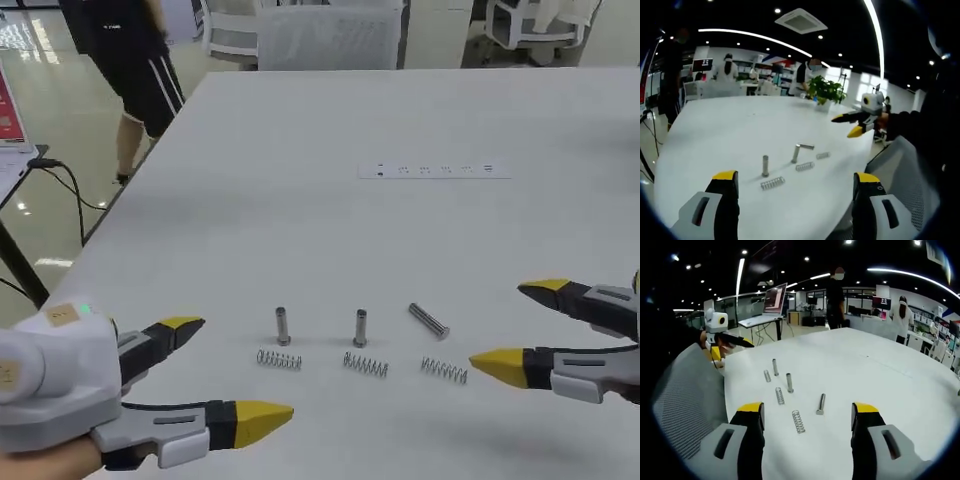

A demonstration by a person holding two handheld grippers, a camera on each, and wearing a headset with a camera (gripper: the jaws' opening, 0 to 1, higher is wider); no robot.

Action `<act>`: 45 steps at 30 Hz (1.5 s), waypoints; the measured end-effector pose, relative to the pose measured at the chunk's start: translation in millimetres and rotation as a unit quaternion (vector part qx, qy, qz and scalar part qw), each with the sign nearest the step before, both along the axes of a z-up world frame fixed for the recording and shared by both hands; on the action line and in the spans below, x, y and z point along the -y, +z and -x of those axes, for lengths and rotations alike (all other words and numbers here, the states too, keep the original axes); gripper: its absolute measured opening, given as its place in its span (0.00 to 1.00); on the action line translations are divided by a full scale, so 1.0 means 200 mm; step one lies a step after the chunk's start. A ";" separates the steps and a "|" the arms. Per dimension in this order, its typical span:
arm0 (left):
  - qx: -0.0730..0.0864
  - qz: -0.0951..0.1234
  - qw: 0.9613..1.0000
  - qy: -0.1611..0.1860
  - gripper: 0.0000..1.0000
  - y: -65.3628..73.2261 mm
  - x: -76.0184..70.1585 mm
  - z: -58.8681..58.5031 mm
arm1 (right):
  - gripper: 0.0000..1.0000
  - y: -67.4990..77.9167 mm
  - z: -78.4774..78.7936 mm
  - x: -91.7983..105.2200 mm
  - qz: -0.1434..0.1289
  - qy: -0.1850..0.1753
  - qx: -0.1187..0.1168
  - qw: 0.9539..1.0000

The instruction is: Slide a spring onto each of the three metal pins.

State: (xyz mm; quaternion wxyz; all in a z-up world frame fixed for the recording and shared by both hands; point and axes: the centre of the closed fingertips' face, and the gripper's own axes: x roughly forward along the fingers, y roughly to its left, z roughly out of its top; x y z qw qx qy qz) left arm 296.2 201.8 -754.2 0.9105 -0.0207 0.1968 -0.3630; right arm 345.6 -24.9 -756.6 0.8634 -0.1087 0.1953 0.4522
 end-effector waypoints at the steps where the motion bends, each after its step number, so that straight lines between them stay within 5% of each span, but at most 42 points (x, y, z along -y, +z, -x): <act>1: 0.001 0.000 1.000 0.002 0.92 0.01 0.00 0.00 | 0.70 0.00 0.00 0.00 0.001 0.000 0.000 1.000; 29: 0.034 -0.011 0.999 -0.006 0.91 0.16 0.05 -0.07 | 0.68 0.02 -0.09 0.02 -0.005 -0.004 0.010 1.000; 45: 0.019 -0.009 1.000 -0.010 0.91 0.08 0.06 -0.05 | 0.67 0.00 -0.03 0.06 0.003 -0.012 0.003 1.000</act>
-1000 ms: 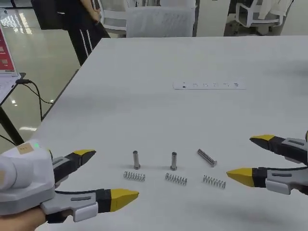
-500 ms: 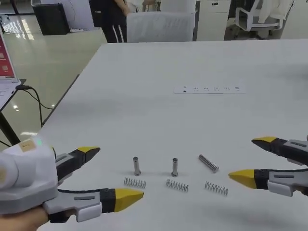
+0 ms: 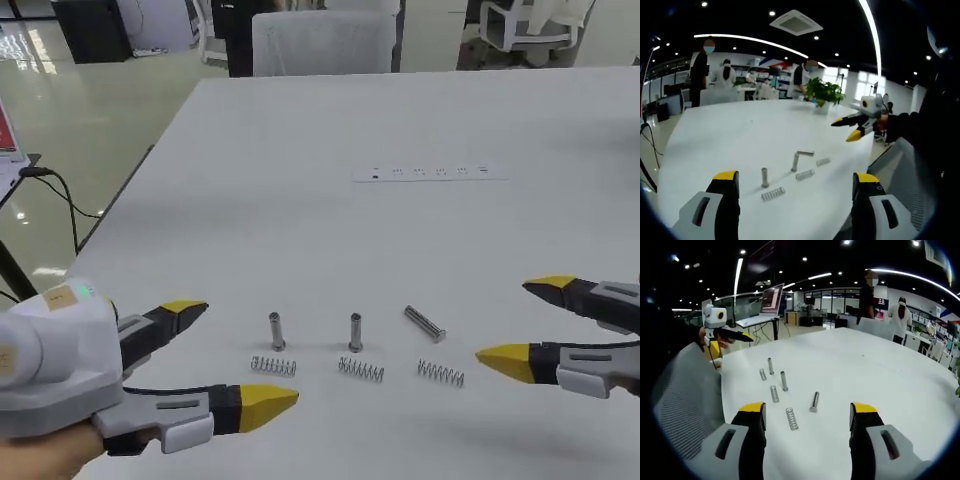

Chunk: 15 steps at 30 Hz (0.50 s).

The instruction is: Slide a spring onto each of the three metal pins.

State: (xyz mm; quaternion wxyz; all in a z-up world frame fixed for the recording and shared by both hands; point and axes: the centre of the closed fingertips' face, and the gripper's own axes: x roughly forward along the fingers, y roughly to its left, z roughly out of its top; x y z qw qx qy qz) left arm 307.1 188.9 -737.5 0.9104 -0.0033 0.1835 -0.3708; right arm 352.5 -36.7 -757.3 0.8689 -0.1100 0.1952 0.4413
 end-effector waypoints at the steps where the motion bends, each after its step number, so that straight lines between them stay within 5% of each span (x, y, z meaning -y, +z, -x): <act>1: 0.000 0.000 1.000 -0.001 0.91 0.00 0.00 0.00 | 0.67 0.00 0.00 0.00 0.001 0.000 0.000 1.000; 15: -0.005 0.005 1.000 0.004 0.90 -0.03 -0.02 0.00 | 0.65 -0.02 -0.03 -0.05 0.005 0.007 -0.005 1.000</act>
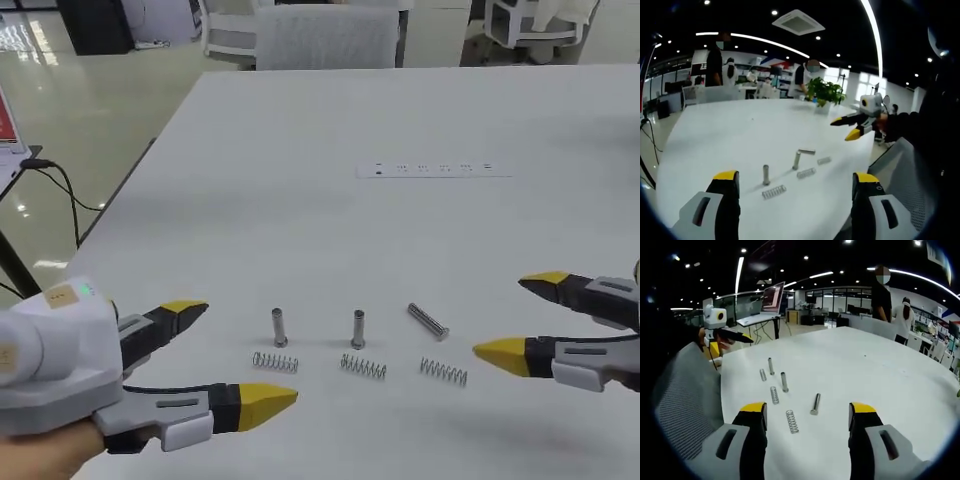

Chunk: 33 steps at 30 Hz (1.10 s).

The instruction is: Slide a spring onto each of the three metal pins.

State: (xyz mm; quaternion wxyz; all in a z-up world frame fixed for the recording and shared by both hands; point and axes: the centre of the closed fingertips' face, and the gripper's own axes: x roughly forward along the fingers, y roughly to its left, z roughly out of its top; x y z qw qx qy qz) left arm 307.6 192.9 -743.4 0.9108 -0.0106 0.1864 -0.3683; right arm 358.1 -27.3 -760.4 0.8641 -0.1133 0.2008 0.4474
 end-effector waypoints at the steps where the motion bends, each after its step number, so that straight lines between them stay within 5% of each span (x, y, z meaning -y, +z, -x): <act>1: -0.001 0.001 1.000 0.000 0.90 0.00 0.00 0.00 | 0.65 0.00 0.00 0.00 0.001 0.000 0.000 1.000; 33: -0.010 0.005 1.000 0.000 0.89 -0.03 0.00 0.01 | 0.51 -0.01 -0.07 -0.02 0.019 -0.004 -0.011 1.000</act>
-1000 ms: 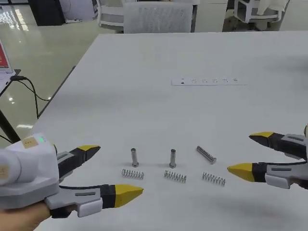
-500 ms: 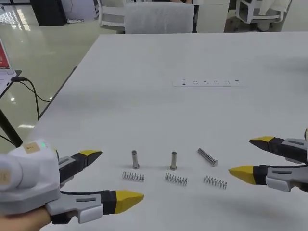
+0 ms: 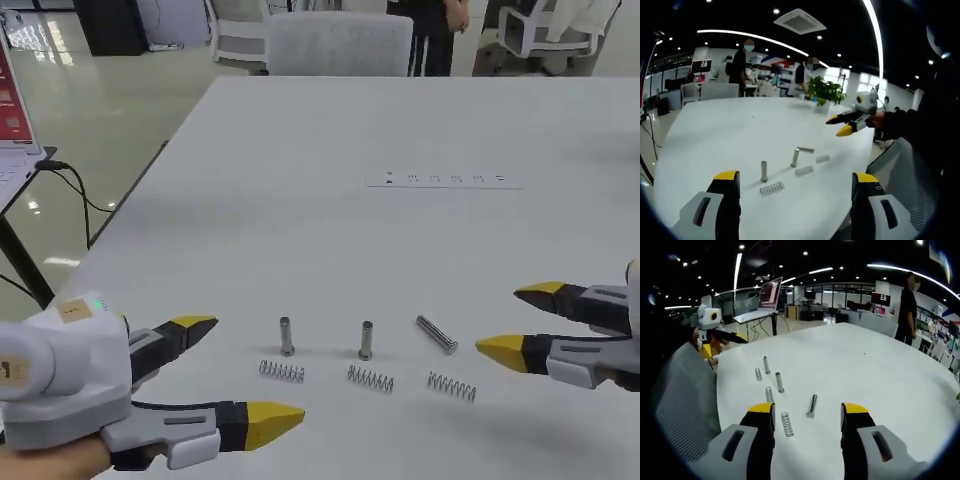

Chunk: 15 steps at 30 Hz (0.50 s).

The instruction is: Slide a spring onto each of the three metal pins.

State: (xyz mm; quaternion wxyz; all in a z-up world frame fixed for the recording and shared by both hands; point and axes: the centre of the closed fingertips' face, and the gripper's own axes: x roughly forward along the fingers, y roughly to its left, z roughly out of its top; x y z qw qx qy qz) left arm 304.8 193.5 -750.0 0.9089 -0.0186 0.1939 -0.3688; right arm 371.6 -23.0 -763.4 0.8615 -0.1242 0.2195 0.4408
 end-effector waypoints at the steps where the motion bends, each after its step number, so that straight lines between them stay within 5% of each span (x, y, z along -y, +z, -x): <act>1: 0.000 0.000 1.000 0.000 0.89 0.00 0.00 0.00 | 0.51 -0.01 0.00 0.00 0.002 -0.001 -0.002 1.000; 15: -0.007 -0.006 1.000 -0.001 0.89 -0.02 0.00 0.00 | 0.46 -0.04 -0.04 0.00 0.005 -0.005 -0.014 1.000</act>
